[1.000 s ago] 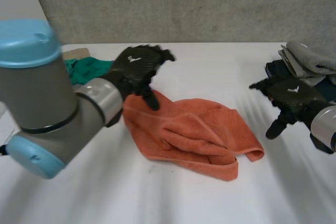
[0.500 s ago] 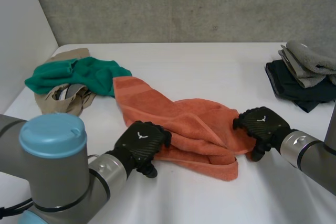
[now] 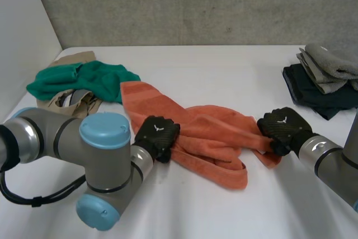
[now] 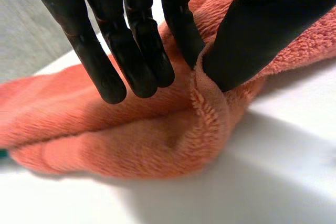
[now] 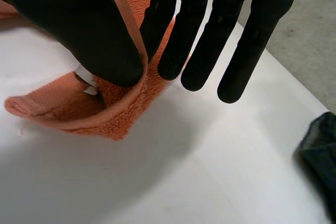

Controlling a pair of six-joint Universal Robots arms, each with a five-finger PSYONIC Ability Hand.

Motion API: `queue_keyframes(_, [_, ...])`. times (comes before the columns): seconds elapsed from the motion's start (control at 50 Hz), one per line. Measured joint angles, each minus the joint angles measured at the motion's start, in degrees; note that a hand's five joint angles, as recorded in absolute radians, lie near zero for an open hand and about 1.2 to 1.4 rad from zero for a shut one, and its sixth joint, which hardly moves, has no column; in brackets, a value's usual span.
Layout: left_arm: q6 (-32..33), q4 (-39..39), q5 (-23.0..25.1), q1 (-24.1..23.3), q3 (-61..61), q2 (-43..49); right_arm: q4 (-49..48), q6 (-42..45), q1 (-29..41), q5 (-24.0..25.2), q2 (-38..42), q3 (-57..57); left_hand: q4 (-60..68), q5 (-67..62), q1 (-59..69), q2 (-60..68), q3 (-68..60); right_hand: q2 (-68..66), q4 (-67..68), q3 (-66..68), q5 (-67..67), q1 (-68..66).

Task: Fold the laundry.

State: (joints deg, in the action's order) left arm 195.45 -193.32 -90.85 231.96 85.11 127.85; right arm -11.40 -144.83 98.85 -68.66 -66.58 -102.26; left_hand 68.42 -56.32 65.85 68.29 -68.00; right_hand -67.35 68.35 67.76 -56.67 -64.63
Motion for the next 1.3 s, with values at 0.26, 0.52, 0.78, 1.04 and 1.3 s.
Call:
queue_keyframes(0.26, [9.9, -1.8, -2.0, 4.4, 6.1, -20.5, 6.2, 1.5, -1.7, -4.2, -11.6, 9.2, 0.0, 0.0, 0.0, 0.0, -0.1, 0.0, 0.1, 0.2, 0.0, 0.0])
queue_keyframes(0.52, [9.8, -2.6, -1.8, 14.5, 10.0, -40.6, 21.2, 2.9, -7.0, -4.3, -21.1, 26.0, 0.2, 0.0, 0.0, 0.1, -0.1, 0.0, 0.3, 0.3, 0.0, 0.0])
queue_keyframes(0.78, [9.9, -3.6, 4.5, 17.3, 11.3, -30.4, 20.9, 3.8, -10.4, -5.7, -8.6, 29.8, 0.3, 0.0, 0.0, 0.1, -0.1, 0.0, 0.3, 0.3, -0.2, 0.0])
queue_keyframes(1.04, [9.4, -3.8, 7.6, 11.8, 7.9, -23.2, -8.8, 0.7, 0.3, -14.7, 13.9, 42.1, 0.3, 0.0, 0.0, 0.1, -0.1, 0.0, 0.3, 0.3, -0.2, 0.0])
queue_keyframes(1.3, [9.4, -3.1, 4.9, 11.2, 8.9, -26.1, -17.7, -0.2, 3.8, -17.5, 25.6, 48.9, 0.3, 0.0, 0.0, 0.1, -0.1, 55.5, -56.5, -56.0, 53.9, 51.9])
